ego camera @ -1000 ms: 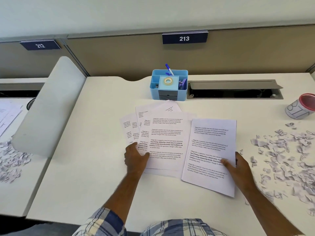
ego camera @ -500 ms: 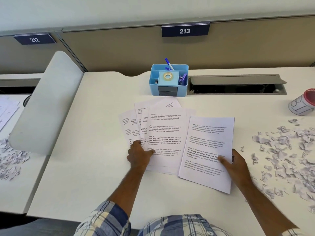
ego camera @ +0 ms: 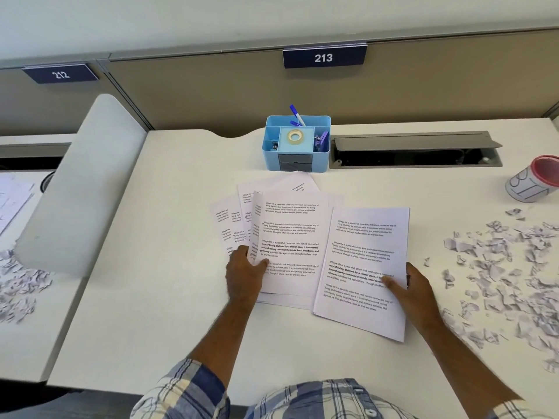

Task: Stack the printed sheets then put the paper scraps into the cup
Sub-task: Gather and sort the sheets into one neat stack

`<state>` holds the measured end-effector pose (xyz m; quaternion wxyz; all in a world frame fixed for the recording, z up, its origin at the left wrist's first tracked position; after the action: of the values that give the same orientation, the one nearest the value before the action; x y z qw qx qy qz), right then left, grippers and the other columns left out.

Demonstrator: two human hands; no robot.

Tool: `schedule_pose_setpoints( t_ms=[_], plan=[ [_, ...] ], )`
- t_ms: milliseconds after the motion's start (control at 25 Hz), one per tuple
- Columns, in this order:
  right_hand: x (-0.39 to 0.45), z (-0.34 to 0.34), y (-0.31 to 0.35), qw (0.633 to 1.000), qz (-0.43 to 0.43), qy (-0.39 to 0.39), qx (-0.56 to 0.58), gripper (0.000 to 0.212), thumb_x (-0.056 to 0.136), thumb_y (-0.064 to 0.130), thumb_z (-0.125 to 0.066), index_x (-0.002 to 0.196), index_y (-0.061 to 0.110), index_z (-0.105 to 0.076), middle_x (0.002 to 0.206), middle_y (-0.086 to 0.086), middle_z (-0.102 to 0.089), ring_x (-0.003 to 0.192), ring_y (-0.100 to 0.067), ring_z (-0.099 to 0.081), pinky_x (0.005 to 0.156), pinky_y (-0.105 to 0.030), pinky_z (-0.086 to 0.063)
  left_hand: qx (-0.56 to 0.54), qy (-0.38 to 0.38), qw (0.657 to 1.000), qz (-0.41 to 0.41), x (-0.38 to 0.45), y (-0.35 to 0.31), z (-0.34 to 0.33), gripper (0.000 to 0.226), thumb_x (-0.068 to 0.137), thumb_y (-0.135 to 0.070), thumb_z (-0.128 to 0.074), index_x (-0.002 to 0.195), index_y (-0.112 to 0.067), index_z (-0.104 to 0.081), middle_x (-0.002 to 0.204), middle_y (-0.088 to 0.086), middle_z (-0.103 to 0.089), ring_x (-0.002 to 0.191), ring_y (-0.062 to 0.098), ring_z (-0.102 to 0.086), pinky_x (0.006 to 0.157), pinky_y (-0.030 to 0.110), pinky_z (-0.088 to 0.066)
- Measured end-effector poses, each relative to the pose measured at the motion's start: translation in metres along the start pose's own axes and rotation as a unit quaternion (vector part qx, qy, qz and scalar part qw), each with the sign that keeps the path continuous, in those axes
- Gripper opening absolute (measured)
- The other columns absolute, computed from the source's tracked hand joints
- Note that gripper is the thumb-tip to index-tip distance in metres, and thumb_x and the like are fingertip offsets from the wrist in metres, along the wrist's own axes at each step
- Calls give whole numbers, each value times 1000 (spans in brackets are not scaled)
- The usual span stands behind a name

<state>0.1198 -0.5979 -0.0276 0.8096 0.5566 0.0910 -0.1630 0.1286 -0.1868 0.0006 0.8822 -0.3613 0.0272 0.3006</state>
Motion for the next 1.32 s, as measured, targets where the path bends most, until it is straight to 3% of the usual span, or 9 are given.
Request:
schedule_pose_setpoints(
  t_ms=[120, 320, 520, 760, 920, 1120, 1320],
  plan=[
    [-2, -1, -2, 1000, -2, 0, -2, 32, 91, 16, -76, 120, 21, -64, 113, 6, -74, 98, -14, -71, 85, -40, -59, -49, 51, 997, 42, 0, -2, -5, 38, 80, -29, -88, 108, -12, -68, 110, 1, -73, 98, 24, -66, 91, 36, -56],
    [-4, -1, 1, 1000, -4, 0, -3, 32, 91, 16, -76, 120, 19, -64, 110, 7, -74, 96, -11, -71, 77, -30, -55, -80, 87, 990, 78, 8, 4, -19, 44, 71, -28, -93, 107, -15, -72, 110, 2, -77, 101, 25, -72, 95, 44, -60],
    [-9, 1, 6, 1000, -9, 2, 10, 29, 92, 17, -75, 117, 27, -64, 108, 15, -73, 91, -1, -71, 81, -32, -57, -113, 84, 989, 48, 4, -11, -3, 46, 79, -19, -89, 120, -15, -68, 117, -4, -72, 107, 24, -68, 100, 42, -57],
    [-16, 4, 9, 1000, 0, -1, 12, 29, 92, 18, -74, 118, 26, -63, 109, 14, -74, 94, -6, -72, 81, -34, -57, -141, 50, 988, 38, 7, -3, 37, 37, 81, -23, -87, 114, -20, -69, 115, -2, -76, 100, 24, -73, 92, 47, -62],
    [-21, 5, 19, 999, 14, 7, 48, 33, 93, 13, -73, 120, 28, -63, 108, 21, -74, 94, 1, -71, 81, -28, -55, -184, 21, 982, 41, 6, 3, 71, 33, 84, -21, -86, 113, -19, -71, 110, -3, -77, 96, 23, -75, 90, 46, -63],
    [-23, -3, 34, 993, 9, 27, 113, 30, 91, 8, -74, 117, 21, -67, 109, 7, -77, 97, -17, -75, 77, -29, -61, -326, 30, 944, 40, -17, -3, 95, 34, 84, -13, -86, 116, -18, -74, 107, -5, -81, 99, 20, -77, 87, 38, -60],
    [-32, -24, 57, 980, 5, 79, 185, 34, 94, 9, -71, 125, 20, -65, 118, -3, -76, 105, -29, -74, 89, -48, -60, -376, 99, 921, 18, -47, -17, 84, 39, 84, -13, -87, 120, -18, -73, 113, -3, -80, 102, 20, -77, 89, 38, -60]
  ],
)
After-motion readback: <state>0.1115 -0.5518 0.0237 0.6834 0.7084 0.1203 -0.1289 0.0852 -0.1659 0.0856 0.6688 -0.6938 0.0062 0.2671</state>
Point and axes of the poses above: each hand's wrist, its own x-axis towards the middle knuckle, its own z-axis out of the back of the hand, y = z × x, the point moved 6 cm from there along x, towards the middle knuckle
